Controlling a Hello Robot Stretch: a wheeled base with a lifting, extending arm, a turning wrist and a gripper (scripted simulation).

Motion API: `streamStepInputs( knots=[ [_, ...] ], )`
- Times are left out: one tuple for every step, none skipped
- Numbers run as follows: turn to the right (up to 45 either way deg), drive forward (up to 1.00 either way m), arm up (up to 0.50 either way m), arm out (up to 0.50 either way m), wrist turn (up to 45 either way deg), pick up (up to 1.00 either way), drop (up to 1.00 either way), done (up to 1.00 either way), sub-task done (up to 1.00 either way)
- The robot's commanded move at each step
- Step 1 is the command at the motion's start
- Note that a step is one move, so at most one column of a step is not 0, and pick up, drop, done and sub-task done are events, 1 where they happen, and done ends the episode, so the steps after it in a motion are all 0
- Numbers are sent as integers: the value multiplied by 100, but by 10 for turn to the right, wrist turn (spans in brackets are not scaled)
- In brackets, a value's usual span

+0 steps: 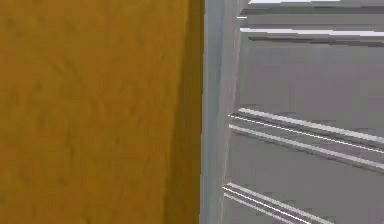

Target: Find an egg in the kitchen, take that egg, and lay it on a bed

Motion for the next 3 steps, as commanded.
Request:
streamStepInputs(
  knots=[
    [450,0,0,0,0,0,0,0,0],
    [450,0,0,0,0,0,0,0,0],
    [300,0,0,0,0,0,0,0,0]
  ],
)
